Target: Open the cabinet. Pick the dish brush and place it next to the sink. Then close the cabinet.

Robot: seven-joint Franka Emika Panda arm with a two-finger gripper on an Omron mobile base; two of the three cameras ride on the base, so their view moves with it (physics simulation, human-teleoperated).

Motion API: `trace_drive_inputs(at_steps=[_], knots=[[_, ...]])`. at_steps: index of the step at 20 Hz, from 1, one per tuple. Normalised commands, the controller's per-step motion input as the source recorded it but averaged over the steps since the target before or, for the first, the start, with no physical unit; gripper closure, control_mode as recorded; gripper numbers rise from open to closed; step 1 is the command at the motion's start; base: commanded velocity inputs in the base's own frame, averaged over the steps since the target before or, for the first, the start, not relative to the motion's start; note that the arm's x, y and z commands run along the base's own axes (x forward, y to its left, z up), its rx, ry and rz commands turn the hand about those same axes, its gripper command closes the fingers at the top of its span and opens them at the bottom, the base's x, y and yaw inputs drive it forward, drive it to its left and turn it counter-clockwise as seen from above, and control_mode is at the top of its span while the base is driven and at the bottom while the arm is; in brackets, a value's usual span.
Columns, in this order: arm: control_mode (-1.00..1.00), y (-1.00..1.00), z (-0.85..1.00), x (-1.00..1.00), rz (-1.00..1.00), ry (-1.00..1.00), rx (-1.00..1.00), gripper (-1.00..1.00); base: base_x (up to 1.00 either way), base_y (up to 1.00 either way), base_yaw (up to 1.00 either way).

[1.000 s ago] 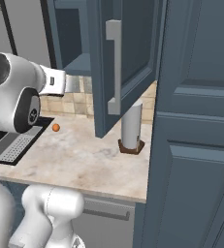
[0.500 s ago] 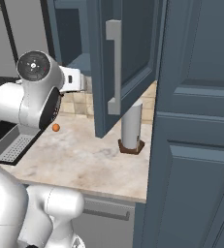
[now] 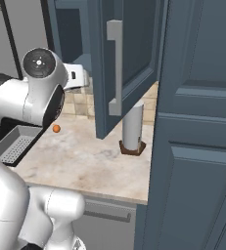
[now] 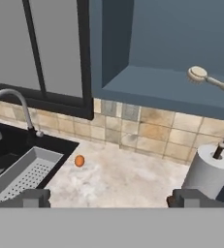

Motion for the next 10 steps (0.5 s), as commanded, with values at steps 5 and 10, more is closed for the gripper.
trace_drive_inputs(at_steps=[5, 10], knots=[[-1.00, 0.00, 0.07, 0.11, 0.00, 0.00, -0.11, -1.00, 0.00, 0.00, 0.00], [-1.00, 0.00, 0.00, 0.26, 0.00, 0.01, -0.12, -1.00, 0.00, 0.00, 0.00]])
